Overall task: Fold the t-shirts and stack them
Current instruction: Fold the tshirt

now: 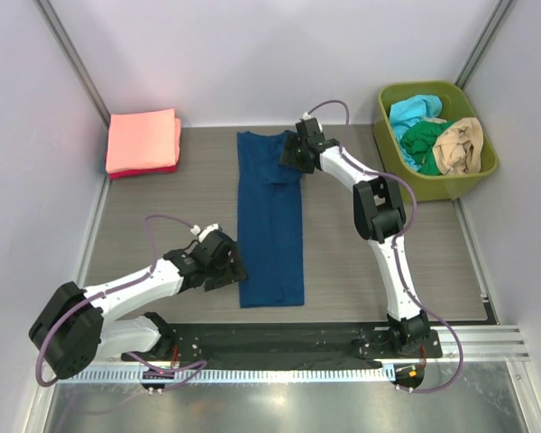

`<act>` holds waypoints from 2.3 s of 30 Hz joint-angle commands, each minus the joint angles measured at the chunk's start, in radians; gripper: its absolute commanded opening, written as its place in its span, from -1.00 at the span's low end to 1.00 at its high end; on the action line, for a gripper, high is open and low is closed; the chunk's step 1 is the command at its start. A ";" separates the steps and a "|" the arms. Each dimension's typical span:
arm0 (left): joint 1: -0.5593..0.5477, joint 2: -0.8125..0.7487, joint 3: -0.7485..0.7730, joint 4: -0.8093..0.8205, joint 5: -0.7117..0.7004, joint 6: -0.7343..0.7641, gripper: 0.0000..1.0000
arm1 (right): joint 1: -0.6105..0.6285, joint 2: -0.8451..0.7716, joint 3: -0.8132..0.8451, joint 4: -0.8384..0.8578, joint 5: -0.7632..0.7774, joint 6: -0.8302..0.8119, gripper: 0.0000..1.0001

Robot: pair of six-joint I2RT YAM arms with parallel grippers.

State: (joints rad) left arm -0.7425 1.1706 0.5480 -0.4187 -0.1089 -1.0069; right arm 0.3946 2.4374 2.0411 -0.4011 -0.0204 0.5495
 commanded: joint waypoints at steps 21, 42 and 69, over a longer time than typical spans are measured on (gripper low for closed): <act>-0.012 -0.262 -0.178 0.086 0.135 -0.096 0.41 | 0.007 -0.693 -0.835 0.014 -0.025 -0.014 0.75; -0.104 -0.227 -0.281 0.287 0.087 -0.167 0.40 | 0.406 -1.233 -1.622 0.249 -0.099 0.383 0.51; -0.185 -0.279 -0.266 0.060 0.020 -0.269 -0.73 | 0.435 -1.387 -1.734 0.179 -0.030 0.420 -0.98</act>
State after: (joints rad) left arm -0.9081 1.0256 0.2920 -0.0952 -0.0151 -1.2247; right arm 0.8238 1.0935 0.3340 -0.1314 -0.0917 0.9676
